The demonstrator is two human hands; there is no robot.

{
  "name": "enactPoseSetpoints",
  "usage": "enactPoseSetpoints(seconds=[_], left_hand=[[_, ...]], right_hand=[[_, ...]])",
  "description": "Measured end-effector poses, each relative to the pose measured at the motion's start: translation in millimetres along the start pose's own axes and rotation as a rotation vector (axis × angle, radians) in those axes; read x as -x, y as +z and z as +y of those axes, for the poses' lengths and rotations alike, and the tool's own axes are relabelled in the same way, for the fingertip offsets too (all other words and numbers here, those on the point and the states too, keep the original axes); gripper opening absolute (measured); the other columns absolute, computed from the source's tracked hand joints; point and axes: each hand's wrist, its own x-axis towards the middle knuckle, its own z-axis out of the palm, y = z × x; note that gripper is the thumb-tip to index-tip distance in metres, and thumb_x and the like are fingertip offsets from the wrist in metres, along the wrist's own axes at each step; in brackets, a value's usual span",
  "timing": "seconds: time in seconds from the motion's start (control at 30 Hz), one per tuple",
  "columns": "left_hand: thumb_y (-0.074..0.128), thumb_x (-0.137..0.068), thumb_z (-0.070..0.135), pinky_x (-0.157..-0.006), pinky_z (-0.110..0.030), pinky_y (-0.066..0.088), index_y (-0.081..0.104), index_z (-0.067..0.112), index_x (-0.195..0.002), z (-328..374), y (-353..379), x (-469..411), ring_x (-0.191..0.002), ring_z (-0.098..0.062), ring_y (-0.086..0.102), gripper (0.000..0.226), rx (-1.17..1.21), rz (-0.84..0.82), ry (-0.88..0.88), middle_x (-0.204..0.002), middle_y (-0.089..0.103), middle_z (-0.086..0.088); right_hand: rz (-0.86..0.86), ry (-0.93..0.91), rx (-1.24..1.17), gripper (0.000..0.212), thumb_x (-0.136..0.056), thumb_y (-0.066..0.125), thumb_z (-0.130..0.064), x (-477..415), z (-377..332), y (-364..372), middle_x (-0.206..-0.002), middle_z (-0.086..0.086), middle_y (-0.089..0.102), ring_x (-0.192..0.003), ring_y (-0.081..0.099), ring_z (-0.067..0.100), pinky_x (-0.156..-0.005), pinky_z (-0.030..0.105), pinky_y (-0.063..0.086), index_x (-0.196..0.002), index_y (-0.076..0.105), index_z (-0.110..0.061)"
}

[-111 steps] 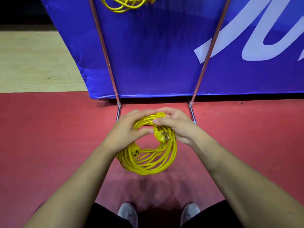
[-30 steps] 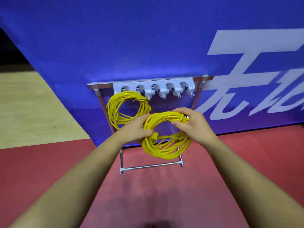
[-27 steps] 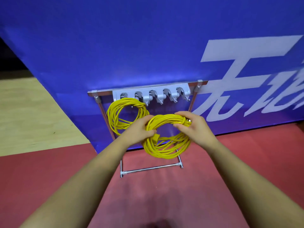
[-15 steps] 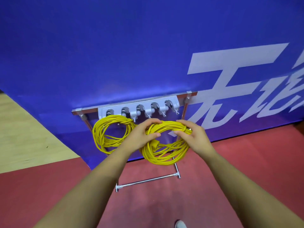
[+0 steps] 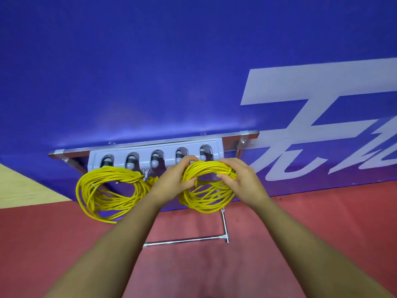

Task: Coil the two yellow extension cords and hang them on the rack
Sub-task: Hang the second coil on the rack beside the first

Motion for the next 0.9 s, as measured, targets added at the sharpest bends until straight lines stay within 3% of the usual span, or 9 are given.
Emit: enactPoseSetpoints(seconds=[0.27,0.43,0.5,0.6,0.73,0.8,0.9], left_hand=[[0.066,-0.085,0.021,-0.081,-0.034,0.047,0.044,0.033,-0.122,-18.6,16.5,-25.0,-0.089,-0.013,0.058,0.045,-0.062,0.029,-0.014,-0.102,0.062,0.007],[0.062,-0.091,0.023,-0.095,-0.016,0.036,0.049,0.029,-0.133,-32.6,19.8,-28.1,-0.109,-0.007,0.051,0.044,-0.104,0.062,0.075,-0.12,0.056,0.008],[0.063,-0.091,0.023,-0.099,-0.013,0.032,0.051,0.026,-0.135,-38.8,24.7,-25.4,-0.107,-0.01,0.048,0.046,-0.171,0.109,0.114,-0.122,0.047,0.001],[0.071,-0.083,0.029,-0.099,-0.024,0.035,0.06,0.026,-0.128,-45.6,23.1,-27.8,-0.105,-0.019,0.042,0.046,-0.333,0.26,0.145,-0.118,0.042,-0.006],[0.058,-0.09,0.039,-0.093,-0.036,0.043,0.05,0.016,-0.137,-41.1,13.5,-27.4,-0.106,-0.021,0.048,0.054,-0.328,0.053,0.138,-0.112,0.052,-0.003],[0.052,-0.093,0.036,-0.095,-0.033,0.042,0.045,0.014,-0.141,-41.1,12.3,-27.1,-0.108,-0.019,0.049,0.054,-0.294,0.01,0.145,-0.114,0.05,-0.003],[0.06,-0.089,0.016,-0.092,-0.021,0.039,0.048,0.02,-0.14,-41.5,12.9,-29.9,-0.101,-0.014,0.048,0.052,-0.204,0.055,0.112,-0.106,0.048,0.002]], right_hand=[[0.004,-0.046,-0.019,0.033,-0.087,0.071,-0.019,-22.8,35.5,13.8,-0.112,-0.002,0.058,-0.107,0.056,0.008,-0.095,0.026,0.046,-0.119,0.063,-0.015],[0.062,0.046,-0.033,0.034,-0.086,0.072,-0.022,-24.8,47.1,24.1,-0.121,-0.001,0.039,-0.102,0.052,0.004,-0.092,0.008,0.038,-0.119,0.065,-0.023],[0.046,0.054,-0.028,0.037,-0.088,0.07,-0.024,-22.7,50.0,25.9,-0.115,-0.001,0.044,-0.098,0.054,0.005,-0.088,0.003,0.035,-0.124,0.063,-0.02],[0.006,0.041,-0.028,0.042,-0.092,0.064,-0.03,-19.1,52.5,25.3,-0.108,-0.003,0.049,-0.097,0.051,0.0,-0.087,0.002,0.034,-0.132,0.057,-0.021],[-0.017,0.025,-0.011,0.043,-0.097,0.049,-0.038,-15.0,54.9,25.8,-0.109,-0.003,0.049,-0.101,0.051,0.001,-0.088,0.005,0.037,-0.138,0.052,-0.024],[0.019,0.022,-0.044,0.041,-0.098,0.052,-0.033,-15.3,55.2,26.8,-0.11,-0.003,0.052,-0.101,0.052,0.0,-0.089,0.007,0.039,-0.137,0.054,-0.023],[0.097,0.114,-0.162,0.034,-0.092,0.063,-0.024,-15.7,55.7,29.8,-0.107,-0.01,0.062,-0.099,0.06,0.003,-0.086,0.018,0.047,-0.126,0.057,-0.027]])
